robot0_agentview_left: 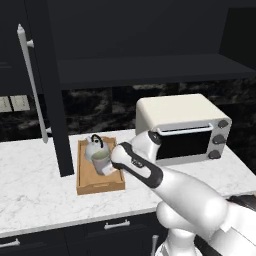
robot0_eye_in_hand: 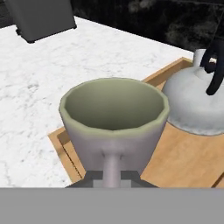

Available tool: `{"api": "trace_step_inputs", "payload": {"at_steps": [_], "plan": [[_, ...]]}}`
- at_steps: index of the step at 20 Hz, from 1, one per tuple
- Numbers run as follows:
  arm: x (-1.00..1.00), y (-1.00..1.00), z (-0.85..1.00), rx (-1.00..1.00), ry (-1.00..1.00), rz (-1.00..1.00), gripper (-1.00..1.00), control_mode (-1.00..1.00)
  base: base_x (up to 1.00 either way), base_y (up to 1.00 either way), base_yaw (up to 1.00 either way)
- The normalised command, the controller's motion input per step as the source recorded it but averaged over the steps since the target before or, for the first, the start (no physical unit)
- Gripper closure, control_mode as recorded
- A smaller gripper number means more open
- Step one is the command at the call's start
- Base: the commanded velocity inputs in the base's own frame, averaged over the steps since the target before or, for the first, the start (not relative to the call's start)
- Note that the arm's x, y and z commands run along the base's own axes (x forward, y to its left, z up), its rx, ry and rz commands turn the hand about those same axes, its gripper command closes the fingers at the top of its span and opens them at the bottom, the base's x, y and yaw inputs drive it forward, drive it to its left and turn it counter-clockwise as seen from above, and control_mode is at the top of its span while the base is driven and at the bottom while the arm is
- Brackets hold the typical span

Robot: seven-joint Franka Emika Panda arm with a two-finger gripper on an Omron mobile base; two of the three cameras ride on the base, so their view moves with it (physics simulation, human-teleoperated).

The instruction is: Pick the kettle from the counter and place it on the tray. Then pick the mug from the cabinet and place it on the tray. Then close the cabinet doors.

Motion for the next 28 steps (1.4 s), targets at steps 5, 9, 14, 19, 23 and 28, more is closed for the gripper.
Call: {"api": "trace_step_inputs", "payload": {"at_steps": [5, 9, 14, 19, 23, 28], "plan": [[0.17, 0.04, -0.26, 0.00, 0.00, 0.05, 1.00, -1.00, 0.00, 0.00, 0.00], [0.19, 0.07, -0.26, 0.00, 0.00, 0.04, 1.00, -1.00, 0.00, 0.00, 0.00], [0.23, 0.07, -0.25, 0.00, 0.00, 0.03, 1.00, -1.00, 0.00, 0.00, 0.00], [0.19, 0.04, -0.18, 0.00, 0.02, 0.02, 1.00, -1.00, 0.00, 0.00, 0.00], [0.18, 0.02, -0.18, 0.00, 0.05, 0.00, 1.00, -1.00, 0.00, 0.00, 0.00], [0.06, 0.00, -0.15, 0.00, 0.04, 0.00, 1.00, -1.00, 0.00, 0.00, 0.00]]}}
